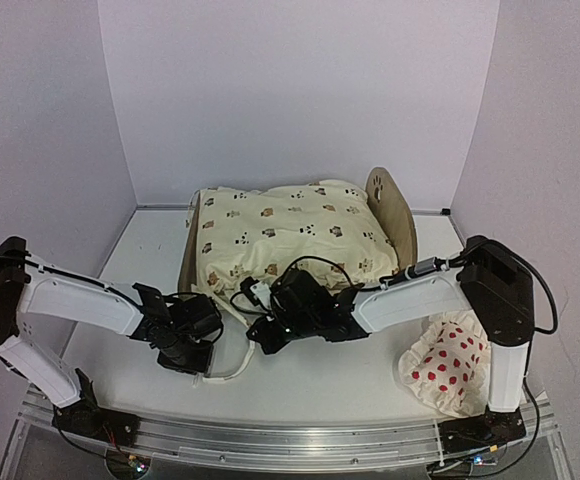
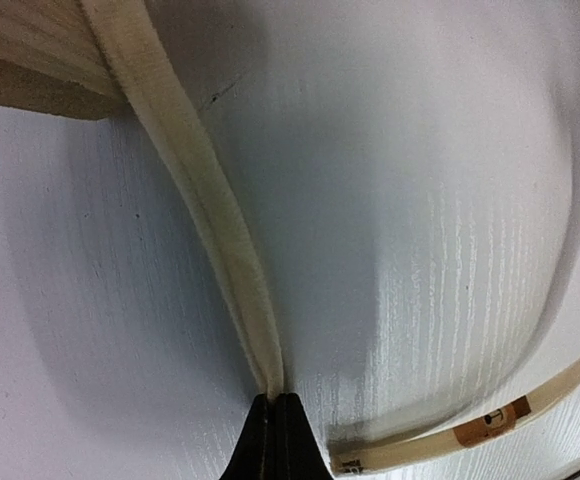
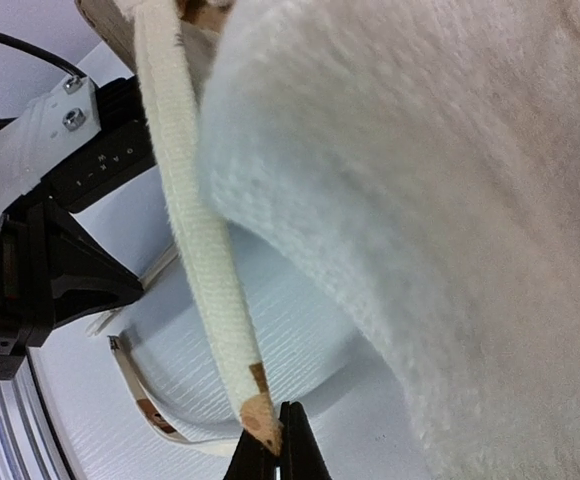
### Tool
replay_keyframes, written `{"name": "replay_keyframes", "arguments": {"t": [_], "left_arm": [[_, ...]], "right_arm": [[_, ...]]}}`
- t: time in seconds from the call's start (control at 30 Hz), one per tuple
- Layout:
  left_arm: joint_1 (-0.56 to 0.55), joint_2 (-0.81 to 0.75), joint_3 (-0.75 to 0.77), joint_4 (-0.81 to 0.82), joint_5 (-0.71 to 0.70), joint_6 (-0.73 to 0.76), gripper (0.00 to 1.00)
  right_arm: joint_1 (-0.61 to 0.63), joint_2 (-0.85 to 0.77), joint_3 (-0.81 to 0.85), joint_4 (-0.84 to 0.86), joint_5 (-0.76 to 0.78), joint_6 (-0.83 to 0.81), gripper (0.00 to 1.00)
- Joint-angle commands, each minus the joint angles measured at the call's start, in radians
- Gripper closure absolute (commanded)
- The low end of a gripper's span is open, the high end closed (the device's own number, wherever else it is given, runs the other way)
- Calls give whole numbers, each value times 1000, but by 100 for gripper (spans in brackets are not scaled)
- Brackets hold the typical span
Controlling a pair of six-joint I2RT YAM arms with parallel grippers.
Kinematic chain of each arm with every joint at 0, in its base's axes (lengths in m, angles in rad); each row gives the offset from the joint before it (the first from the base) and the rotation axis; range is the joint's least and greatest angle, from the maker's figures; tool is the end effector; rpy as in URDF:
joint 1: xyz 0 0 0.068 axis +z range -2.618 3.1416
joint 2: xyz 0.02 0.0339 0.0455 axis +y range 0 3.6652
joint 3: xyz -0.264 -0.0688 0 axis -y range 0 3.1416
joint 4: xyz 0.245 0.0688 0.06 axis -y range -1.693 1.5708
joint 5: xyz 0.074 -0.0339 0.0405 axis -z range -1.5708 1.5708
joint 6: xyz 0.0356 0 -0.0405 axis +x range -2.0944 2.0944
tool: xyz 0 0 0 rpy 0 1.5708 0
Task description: Set up the pet bed
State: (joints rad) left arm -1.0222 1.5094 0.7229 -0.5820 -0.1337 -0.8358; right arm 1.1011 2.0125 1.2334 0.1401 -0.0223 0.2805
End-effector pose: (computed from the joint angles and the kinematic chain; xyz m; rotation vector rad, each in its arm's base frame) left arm 0.1299 -0.2034 0.1389 0.2513 2.9007 -0.1200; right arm 0.1972 0.3903 0.1573 -0.9395 2.1272 0.7650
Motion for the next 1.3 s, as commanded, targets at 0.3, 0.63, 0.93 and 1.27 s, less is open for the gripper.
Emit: {"name": "replay_keyframes", "arguments": {"t": [0.3,0.63,0.93,1.27], "left_arm": [[-4,-298,72,-68,27,30,100],[-4,-308,60,-24,120,46,100],[-4,-254,-12,64,247,58,100],[-4,-183,-60,173,318,69,99]], "right_arm": [[13,157,119,146,-83,172,100],[62,289,113,523,-19,230,100],[61,208,-34,572,60,156,79],[60,100,-157,556,82,112,61]]}}
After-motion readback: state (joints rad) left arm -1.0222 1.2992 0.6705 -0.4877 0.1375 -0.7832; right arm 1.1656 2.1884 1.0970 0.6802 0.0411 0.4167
